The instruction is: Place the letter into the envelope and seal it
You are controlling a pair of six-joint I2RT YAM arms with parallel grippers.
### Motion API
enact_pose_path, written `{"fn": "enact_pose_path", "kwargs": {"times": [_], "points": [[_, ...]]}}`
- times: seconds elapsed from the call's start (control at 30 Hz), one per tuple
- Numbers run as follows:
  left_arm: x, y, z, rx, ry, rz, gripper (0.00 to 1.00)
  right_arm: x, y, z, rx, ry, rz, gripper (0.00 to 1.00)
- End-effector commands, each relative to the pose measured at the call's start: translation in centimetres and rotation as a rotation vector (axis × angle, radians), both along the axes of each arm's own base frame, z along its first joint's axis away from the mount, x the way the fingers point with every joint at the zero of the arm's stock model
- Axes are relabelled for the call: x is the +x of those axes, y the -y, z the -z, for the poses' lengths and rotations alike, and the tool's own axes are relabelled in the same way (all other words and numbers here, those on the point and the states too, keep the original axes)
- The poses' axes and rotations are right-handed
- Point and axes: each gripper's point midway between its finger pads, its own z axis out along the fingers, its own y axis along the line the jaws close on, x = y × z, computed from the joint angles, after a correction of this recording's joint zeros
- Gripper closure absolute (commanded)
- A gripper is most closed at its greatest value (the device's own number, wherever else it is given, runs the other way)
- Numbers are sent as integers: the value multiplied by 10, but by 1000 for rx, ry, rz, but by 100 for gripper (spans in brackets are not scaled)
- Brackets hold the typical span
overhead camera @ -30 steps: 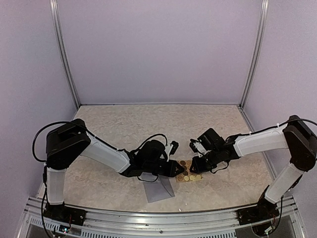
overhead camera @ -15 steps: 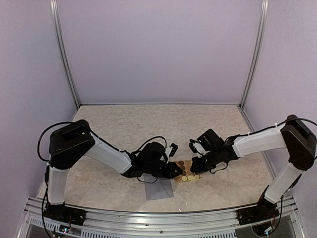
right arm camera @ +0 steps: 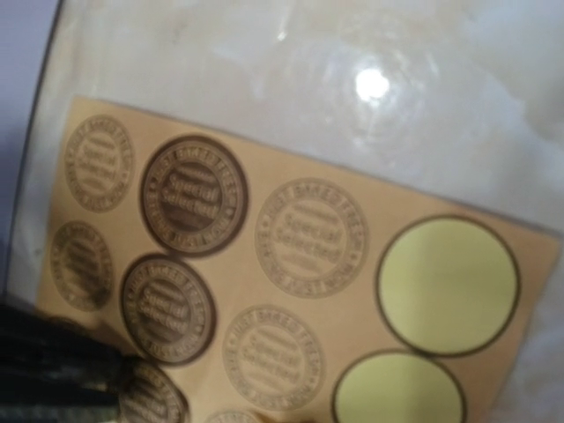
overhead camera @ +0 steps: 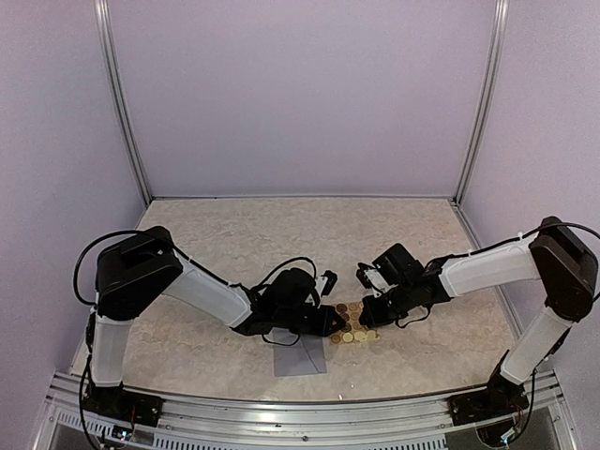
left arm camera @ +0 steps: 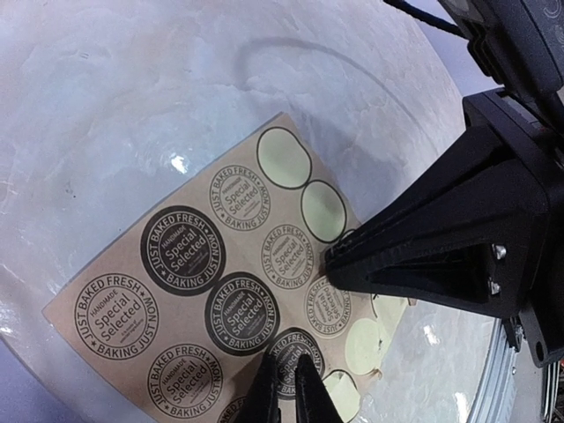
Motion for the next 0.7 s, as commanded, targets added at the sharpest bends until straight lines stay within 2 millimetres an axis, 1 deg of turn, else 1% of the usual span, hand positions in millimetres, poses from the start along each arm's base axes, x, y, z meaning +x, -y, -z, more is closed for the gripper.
{"fn": "enact_pose_path", "kwargs": {"times": [0.0, 0.2, 0.4, 0.67], "points": [[5, -6, 15, 53, -7, -22, 93, -3, 3, 11, -13, -26, -3, 100], [5, -5, 15, 55, -13, -30, 93, -4, -3, 3, 30, -21, -24, 100], [6, -7, 18, 70, -20, -41, 93, -8, -16, -12, 116, -8, -65, 100], [6, -6, 18, 70, -25, -44, 93, -9, -20, -25, 158, 12, -78, 100]]}}
